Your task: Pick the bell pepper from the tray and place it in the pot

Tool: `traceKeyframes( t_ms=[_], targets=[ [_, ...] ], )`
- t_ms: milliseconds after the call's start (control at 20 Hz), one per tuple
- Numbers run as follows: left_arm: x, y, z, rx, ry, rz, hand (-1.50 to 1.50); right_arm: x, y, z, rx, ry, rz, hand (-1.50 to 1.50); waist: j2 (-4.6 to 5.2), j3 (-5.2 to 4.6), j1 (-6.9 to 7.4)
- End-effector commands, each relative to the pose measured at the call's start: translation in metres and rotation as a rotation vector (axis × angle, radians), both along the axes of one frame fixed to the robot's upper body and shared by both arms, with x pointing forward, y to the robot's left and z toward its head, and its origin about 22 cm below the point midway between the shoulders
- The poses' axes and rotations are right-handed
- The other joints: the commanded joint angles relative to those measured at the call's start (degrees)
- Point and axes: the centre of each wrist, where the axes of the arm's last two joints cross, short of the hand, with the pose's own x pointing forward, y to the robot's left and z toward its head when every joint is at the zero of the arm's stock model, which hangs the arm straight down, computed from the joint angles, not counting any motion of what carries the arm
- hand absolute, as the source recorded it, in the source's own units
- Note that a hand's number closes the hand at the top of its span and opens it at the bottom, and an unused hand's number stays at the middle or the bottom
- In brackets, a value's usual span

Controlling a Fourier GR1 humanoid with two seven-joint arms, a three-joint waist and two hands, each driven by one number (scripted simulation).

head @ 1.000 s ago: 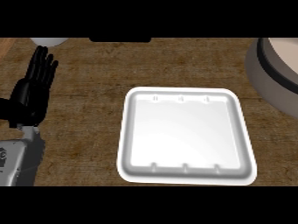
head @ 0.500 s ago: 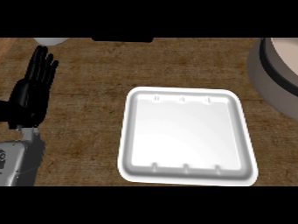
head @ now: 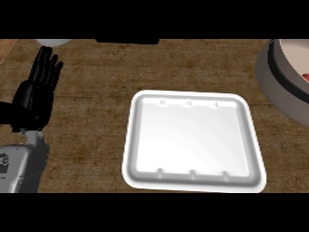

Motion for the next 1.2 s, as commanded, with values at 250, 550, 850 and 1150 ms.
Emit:
traceKeyframes(
  t_ms=[250, 550, 850, 1150],
  targets=[
    [-0.007, 0.012, -0.005, 0.012, -0.009, 0.017, 0.0, -0.004, -0.005, 0.006, 0.024, -0.341, -0.036, -1.5, 0.31, 1.2, -0.79],
    [-0.01, 0.003, 0.0, -0.005, 0.018, 0.003, 0.0, -0.011, -0.017, 0.018, 0.08, -0.57, -0.082, -1.5, 0.1, 1.21, -0.86],
    [0.001, -0.004, 0.002, -0.001, 0.013, 0.03, 0.0, -0.043, -0.037, -0.001, 0.021, -0.671, -0.084, -1.5, -0.1, 1.11, -2.23],
    [-0.009, -0.003, -0.017, -0.007, 0.036, 0.034, 0.0, -0.096, -0.058, -0.035, 0.016, -0.676, -0.095, -1.5, -0.31, 1.06, -3.03]
  ],
)
